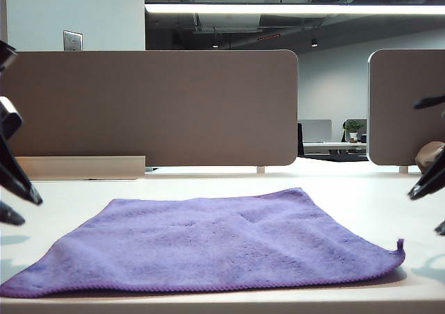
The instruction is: Fold the bottom of the cloth upward, then fold it vertically to form a square shape.
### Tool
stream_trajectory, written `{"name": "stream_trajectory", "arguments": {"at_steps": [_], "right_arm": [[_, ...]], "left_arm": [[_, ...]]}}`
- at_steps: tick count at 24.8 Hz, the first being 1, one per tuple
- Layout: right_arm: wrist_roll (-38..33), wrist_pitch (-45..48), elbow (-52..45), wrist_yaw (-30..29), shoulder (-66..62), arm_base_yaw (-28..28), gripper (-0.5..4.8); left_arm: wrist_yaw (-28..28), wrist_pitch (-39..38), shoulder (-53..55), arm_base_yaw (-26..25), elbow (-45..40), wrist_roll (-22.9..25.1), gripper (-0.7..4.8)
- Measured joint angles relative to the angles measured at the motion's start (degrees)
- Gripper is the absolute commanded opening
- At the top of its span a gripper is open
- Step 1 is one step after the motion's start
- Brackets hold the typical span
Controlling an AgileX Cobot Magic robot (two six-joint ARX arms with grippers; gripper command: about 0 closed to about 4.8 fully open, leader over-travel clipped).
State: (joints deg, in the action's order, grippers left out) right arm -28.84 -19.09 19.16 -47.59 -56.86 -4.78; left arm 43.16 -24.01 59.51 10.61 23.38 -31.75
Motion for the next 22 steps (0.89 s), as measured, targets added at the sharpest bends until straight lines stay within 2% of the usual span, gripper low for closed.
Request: {"name": "stream_trajectory", "arguments": {"at_steps": [1,5,11,13,15,22], "right_arm": [[0.07,0.59,0.00,0.52,-0.96,-1.90,1.72],[0.15,1.31,0.02,4.98,-1.38,-6.32,1.71],[0.09,3.08,0.02,8.48,-1.81,-6.91,1.71],[0.09,4.83,0.02,8.57,-3.21,-7.06,1.71],[0.04,5.97,0.04,8.57,-5.64,-7.08,1.71],[-0.90,11.85,0.42,5.88,-12.72,-7.21,1.61]], "left_arm": [[-1.57,-0.33,0.44,1.38,0.00,0.02,0.94],[-3.54,-0.79,1.46,1.68,0.00,0.00,0.94],[-6.47,-3.23,2.75,1.68,-0.07,0.02,0.94],[-6.60,-3.19,2.91,1.68,-0.04,0.04,0.99],[-7.21,-3.21,2.91,1.68,-0.04,0.46,1.27],[-7.39,-3.74,2.91,1.68,-0.04,1.40,1.27]]}}
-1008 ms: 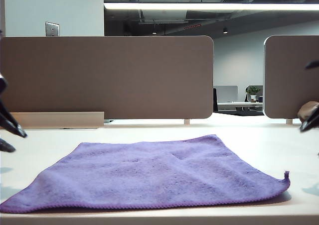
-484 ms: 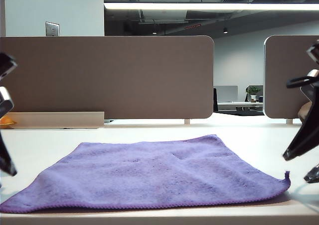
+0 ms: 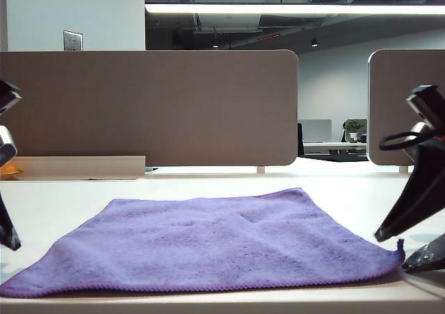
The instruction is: Fold the bottom of the cloth upward, then fold it vertically to form a square shape.
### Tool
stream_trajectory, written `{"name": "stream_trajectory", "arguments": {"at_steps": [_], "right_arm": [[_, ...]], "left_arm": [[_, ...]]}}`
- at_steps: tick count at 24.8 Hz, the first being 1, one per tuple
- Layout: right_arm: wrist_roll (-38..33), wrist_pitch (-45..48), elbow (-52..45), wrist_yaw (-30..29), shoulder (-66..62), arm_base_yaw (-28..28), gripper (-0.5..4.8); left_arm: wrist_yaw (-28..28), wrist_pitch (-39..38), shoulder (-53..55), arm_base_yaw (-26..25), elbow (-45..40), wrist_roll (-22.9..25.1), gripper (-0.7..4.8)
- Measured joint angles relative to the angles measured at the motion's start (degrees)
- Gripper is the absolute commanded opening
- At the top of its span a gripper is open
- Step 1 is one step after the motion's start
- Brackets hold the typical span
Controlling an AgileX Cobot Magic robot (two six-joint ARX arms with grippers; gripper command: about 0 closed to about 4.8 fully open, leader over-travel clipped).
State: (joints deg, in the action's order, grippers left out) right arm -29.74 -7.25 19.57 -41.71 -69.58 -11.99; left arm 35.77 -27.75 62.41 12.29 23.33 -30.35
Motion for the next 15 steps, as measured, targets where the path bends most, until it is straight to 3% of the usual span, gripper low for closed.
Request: {"name": "stream_trajectory", "arguments": {"at_steps": [4,8,10,15], "right_arm": [[-0.31,0.52,-0.02,0.26,-0.13,-0.02,0.49],[-0.33,0.61,-0.02,0.24,-0.13,-0.02,0.20],[-0.35,0.98,-0.07,0.04,-0.17,-0.02,0.08],[-0.37,1.86,-0.09,-0.35,-0.26,-0.02,0.08]], "left_arm": [[-1.11,0.02,0.00,0.00,-0.02,0.09,1.30],[-1.36,0.09,0.94,0.00,-0.02,0.15,1.37],[-0.87,0.13,1.97,0.00,-0.02,0.68,1.82],[5.55,3.13,8.39,-0.02,0.79,2.80,1.84]]}}
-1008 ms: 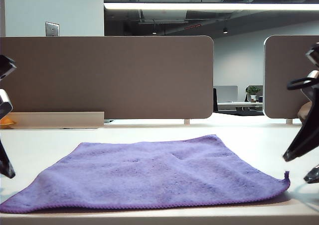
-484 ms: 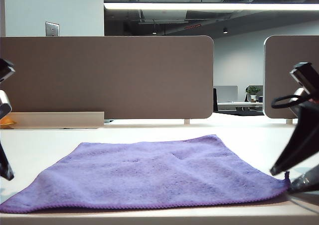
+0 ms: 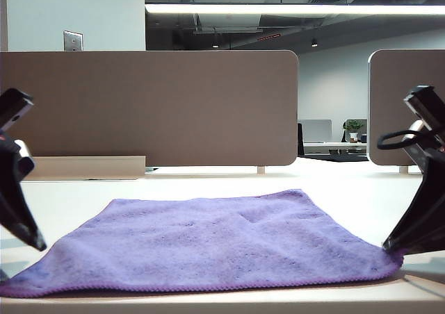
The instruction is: Fold the bottom of the cloth upward, then fold it vertically to form a square shape.
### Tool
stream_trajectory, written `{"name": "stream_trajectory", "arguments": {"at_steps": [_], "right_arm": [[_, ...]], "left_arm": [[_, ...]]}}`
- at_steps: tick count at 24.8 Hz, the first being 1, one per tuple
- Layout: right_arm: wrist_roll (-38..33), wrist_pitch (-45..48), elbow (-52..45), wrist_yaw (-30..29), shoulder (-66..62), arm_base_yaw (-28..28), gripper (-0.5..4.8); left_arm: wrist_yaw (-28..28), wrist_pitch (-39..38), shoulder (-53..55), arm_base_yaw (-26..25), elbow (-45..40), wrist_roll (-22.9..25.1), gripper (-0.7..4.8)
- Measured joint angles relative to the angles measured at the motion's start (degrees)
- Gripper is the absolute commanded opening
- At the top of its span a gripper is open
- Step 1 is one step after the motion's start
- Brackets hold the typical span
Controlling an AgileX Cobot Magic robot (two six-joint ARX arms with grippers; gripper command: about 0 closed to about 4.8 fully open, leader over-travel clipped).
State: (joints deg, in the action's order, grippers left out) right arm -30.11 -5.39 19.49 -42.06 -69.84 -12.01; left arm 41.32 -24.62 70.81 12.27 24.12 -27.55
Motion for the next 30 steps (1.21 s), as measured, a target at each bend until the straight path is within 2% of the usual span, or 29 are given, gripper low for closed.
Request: {"name": "stream_trajectory", "arguments": {"at_steps": [9,12,13,16,17,21,22,25,30], "right_arm": [[0.00,0.13,0.00,0.00,0.00,0.00,0.08],[0.00,0.44,0.00,0.00,0.00,0.00,0.08],[0.00,0.50,0.00,0.00,0.00,0.00,0.08],[0.00,0.74,0.00,0.00,-0.02,0.00,0.08],[0.00,0.85,0.00,-0.02,-0.02,0.00,0.08],[0.00,0.98,0.00,-0.44,-0.02,0.00,0.08],[0.00,0.98,0.00,-0.92,-0.02,0.00,0.07],[0.00,0.98,0.00,-1.16,-0.02,0.00,-0.07],[-0.02,-1.14,0.00,-1.22,0.00,0.00,-0.07]], "left_arm": [[1.84,1.14,2.58,0.00,0.17,2.08,1.70],[1.55,1.33,2.62,0.00,0.11,2.10,0.86],[1.09,1.38,2.64,0.02,0.07,2.14,0.75],[0.57,1.62,2.99,-0.04,-0.07,2.08,0.72],[0.72,1.81,2.82,0.02,-0.07,2.12,0.52],[-0.17,2.12,2.97,0.02,-0.15,2.05,0.36],[0.31,2.64,2.95,0.04,-0.20,2.14,0.10],[-0.46,2.73,2.95,0.04,-0.20,2.08,-0.06],[-0.50,2.10,2.95,0.04,-0.15,2.32,-0.06]]}}
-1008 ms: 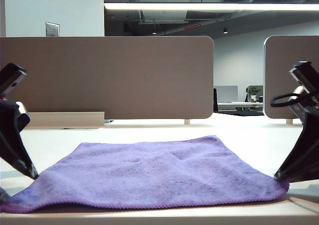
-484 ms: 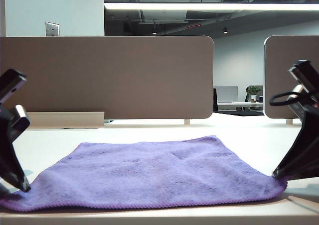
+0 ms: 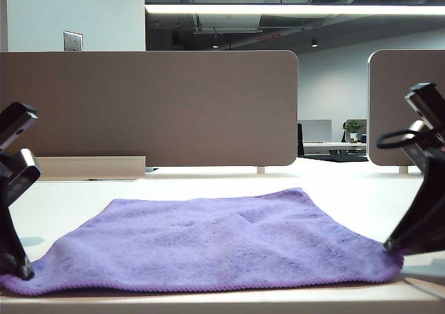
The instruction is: Fold the bottom of the cloth upward, then fold it vertically to form a square shape.
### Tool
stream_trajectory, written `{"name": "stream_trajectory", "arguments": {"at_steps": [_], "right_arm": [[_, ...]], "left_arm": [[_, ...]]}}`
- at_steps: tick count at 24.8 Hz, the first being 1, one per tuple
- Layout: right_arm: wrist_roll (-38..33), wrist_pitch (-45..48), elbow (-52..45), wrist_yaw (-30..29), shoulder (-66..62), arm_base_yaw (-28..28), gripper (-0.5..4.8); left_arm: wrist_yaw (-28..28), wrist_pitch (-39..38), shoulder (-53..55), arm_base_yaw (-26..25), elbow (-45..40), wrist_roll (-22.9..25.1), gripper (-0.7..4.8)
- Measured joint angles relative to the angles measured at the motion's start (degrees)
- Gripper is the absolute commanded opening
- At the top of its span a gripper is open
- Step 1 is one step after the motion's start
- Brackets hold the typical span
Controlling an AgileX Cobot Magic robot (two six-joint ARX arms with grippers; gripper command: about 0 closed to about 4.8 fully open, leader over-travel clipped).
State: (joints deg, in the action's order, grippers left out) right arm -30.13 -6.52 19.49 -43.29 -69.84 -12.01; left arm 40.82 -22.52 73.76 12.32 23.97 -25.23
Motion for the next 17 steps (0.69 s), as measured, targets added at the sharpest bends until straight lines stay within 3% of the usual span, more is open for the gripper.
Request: {"name": "stream_trajectory", "arguments": {"at_steps": [11,17], "right_arm": [[1.92,-10.14,-0.02,-0.04,6.29,0.00,-0.07],[3.32,-17.86,-0.02,0.04,13.40,0.00,-0.07]], "left_arm": [[2.12,-5.66,-0.74,0.61,-0.15,2.32,-0.06],[0.09,-10.88,-4.90,9.18,-0.90,0.39,-0.06]]}}
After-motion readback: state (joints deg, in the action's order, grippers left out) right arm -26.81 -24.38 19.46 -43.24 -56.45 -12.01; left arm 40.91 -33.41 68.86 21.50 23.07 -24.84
